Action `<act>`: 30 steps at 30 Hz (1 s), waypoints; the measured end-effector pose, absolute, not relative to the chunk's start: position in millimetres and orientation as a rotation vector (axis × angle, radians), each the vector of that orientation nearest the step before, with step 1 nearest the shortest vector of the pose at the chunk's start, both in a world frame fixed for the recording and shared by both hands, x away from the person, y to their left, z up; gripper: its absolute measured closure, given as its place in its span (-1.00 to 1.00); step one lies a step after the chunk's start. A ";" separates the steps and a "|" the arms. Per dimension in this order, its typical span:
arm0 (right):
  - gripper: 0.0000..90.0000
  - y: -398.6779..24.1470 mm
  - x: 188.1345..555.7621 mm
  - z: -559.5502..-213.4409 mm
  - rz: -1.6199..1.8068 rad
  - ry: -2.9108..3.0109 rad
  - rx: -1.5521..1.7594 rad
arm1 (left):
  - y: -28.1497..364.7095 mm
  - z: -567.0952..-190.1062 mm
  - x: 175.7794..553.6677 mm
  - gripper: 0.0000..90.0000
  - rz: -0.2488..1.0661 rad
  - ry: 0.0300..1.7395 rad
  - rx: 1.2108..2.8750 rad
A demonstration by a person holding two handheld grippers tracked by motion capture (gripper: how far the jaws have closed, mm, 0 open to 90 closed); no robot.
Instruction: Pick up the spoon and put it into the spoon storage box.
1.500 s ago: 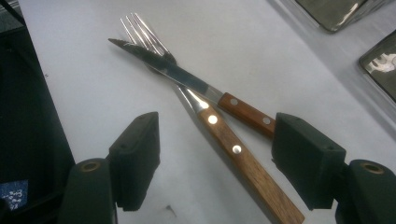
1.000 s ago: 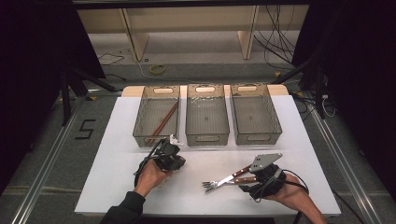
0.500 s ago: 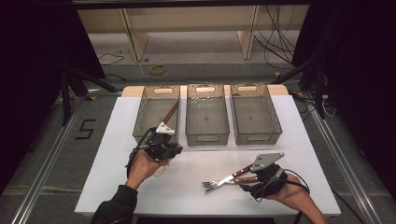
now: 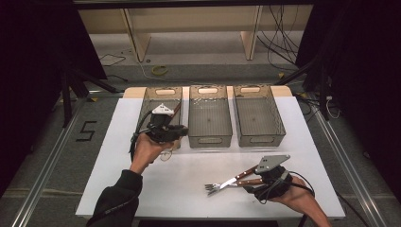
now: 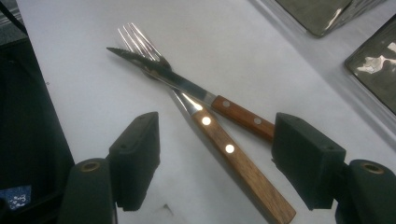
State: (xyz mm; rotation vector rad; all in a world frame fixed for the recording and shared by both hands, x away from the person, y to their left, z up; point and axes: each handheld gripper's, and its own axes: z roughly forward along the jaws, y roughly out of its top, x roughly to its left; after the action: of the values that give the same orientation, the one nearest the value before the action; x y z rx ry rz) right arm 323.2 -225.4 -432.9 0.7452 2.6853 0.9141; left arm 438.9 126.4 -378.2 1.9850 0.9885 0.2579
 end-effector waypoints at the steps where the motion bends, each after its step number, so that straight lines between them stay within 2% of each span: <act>1: -0.26 -225.6 323.4 -433.1 0.917 2.686 0.744 | 124.9 -375.2 441.9 0.63 0.262 0.986 1.976; 11: -0.26 -226.7 323.6 -434.8 0.918 2.690 0.750 | 106.4 -355.9 469.4 0.63 0.312 0.966 1.936; 30: -0.26 -227.9 324.8 -435.8 0.923 2.697 0.748 | 74.0 -360.6 510.9 0.62 0.292 0.951 1.914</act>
State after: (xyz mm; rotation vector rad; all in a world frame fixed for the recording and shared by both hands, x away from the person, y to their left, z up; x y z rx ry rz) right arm 324.8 -227.9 -435.8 0.7480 2.6970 0.9235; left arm 510.9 74.0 -360.6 1.9139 0.9510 0.2917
